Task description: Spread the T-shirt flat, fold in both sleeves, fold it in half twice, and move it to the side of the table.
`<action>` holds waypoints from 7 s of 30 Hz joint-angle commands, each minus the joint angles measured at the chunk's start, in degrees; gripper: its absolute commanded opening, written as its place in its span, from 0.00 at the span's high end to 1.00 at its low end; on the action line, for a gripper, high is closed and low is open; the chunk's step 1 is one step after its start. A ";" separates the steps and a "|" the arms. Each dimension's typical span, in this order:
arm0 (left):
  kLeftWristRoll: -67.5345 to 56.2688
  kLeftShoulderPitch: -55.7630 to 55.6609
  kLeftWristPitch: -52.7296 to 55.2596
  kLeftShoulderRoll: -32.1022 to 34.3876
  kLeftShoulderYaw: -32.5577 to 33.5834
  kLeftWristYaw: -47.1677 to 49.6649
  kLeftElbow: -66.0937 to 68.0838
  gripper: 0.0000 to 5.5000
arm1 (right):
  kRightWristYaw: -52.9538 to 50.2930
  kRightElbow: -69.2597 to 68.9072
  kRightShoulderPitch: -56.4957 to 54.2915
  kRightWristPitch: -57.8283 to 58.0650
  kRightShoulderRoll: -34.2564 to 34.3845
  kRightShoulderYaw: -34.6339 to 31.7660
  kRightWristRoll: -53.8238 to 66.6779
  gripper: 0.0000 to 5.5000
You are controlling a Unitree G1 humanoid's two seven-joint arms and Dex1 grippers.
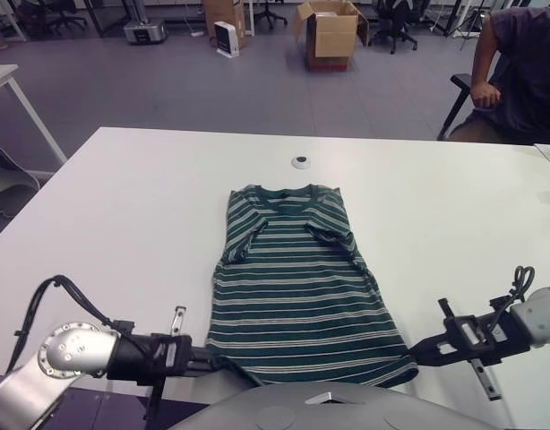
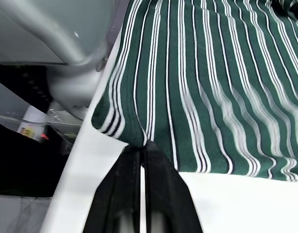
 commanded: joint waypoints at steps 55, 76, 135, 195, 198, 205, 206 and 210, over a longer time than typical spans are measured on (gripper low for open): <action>7.34 -53.20 16.21 -39.50 14.61 33.97 48.03 0.52 | -15.70 19.11 -37.23 2.98 18.57 23.58 -47.28 0.64; 11.10 -51.66 18.57 -42.04 8.14 37.97 33.08 0.52 | -26.66 44.61 -47.37 9.56 52.58 19.69 -37.44 0.64; 45.85 -37.88 -31.86 -18.60 -28.85 9.57 33.30 1.00 | -10.98 11.63 -23.05 -15.62 20.18 17.64 -32.76 0.96; 5.80 -32.39 20.07 -44.08 6.10 50.67 48.94 0.54 | -37.08 35.15 -40.86 18.61 40.96 -2.06 -21.12 0.63; 3.56 -34.58 22.27 -45.92 8.31 55.55 34.81 0.54 | -41.86 37.02 -42.57 16.81 43.44 -5.01 -20.32 0.63; 1.24 -39.64 21.33 -43.46 14.80 53.53 21.31 0.54 | -61.67 45.42 -43.59 4.60 52.20 -12.88 -22.52 0.63; 3.72 -39.69 20.39 -42.31 13.97 52.86 22.64 0.54 | -64.32 47.72 -44.45 2.07 52.63 -13.09 -23.79 0.63; 11.81 -42.74 16.21 -41.25 10.38 52.49 28.28 0.54 | -73.88 56.77 -47.40 -4.15 54.04 -15.93 -25.55 0.63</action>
